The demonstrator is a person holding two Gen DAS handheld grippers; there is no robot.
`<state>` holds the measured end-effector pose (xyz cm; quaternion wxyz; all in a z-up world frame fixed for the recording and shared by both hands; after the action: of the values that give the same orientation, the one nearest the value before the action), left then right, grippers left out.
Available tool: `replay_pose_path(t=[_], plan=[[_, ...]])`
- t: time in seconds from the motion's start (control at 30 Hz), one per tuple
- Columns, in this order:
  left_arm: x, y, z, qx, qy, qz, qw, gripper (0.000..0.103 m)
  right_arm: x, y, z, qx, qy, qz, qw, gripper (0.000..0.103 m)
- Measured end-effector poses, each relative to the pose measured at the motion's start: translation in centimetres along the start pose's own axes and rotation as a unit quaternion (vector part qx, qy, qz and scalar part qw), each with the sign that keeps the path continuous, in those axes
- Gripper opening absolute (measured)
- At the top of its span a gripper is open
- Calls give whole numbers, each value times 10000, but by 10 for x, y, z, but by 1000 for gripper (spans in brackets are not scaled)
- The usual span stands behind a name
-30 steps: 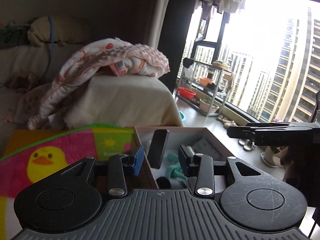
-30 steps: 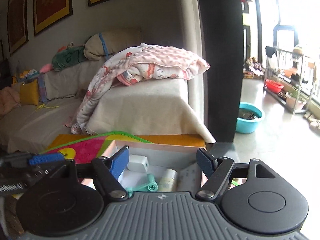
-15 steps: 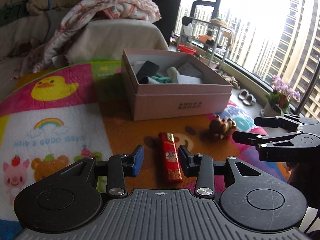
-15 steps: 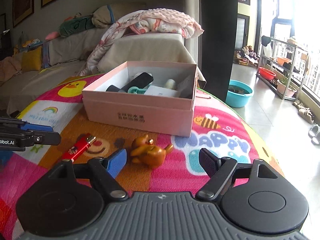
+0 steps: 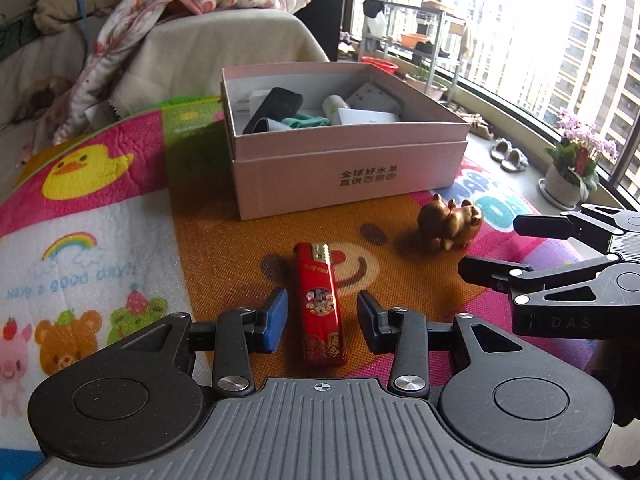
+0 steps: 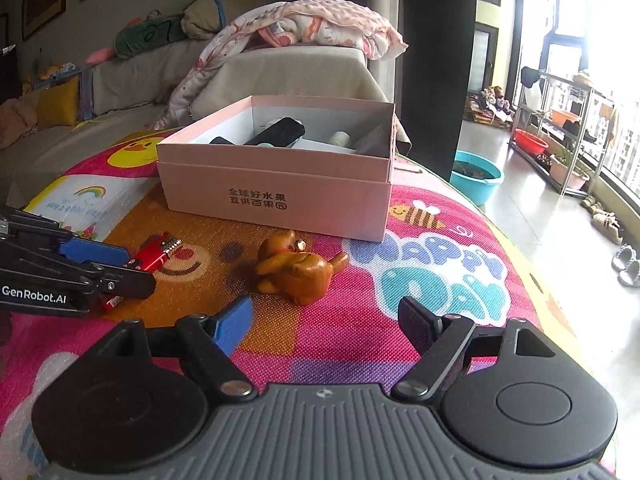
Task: Organize rigid objects
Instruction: 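Grasp the red lighter with the left gripper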
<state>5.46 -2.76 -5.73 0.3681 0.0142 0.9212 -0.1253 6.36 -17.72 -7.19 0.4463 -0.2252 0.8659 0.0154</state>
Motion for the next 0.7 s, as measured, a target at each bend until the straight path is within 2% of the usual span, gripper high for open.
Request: replay_pose_path(t=[0.17, 0.23, 0.33, 0.6, 0.67, 0.7], plan=[[3, 3, -2, 64, -243, 142, 9996, 41, 1, 1, 3, -10, 87, -6, 10000, 80], [5, 4, -4, -28, -309, 272, 9992, 30, 2, 1, 3, -18, 99, 0, 9999, 80], [6, 11, -8, -56, -390, 196, 9990, 28, 3, 0, 5, -29, 155, 9, 9999, 80], [11, 16, -13, -30, -510, -111, 9986, 27, 3, 0, 8, -35, 238, 18, 9997, 85], [11, 14, -13, -26, -534, -132, 9985, 31, 2, 1, 10, -83, 251, 27, 9996, 85], [12, 12, -13, 46, -512, -160, 9986, 38, 1, 2, 12, -130, 259, 39, 9996, 85]])
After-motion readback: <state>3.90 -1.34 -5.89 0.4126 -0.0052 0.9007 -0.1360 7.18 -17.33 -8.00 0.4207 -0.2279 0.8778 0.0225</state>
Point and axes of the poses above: each gripper's, at about its wrist camera, not at the fingertips, and z roughly the way its jaws point, y to its left, x to its underside, the point moved 10 cm from there along z, roughly the way its jaws point, and after that the axes turned 13 degrees about -z, right-handed, at the moved point
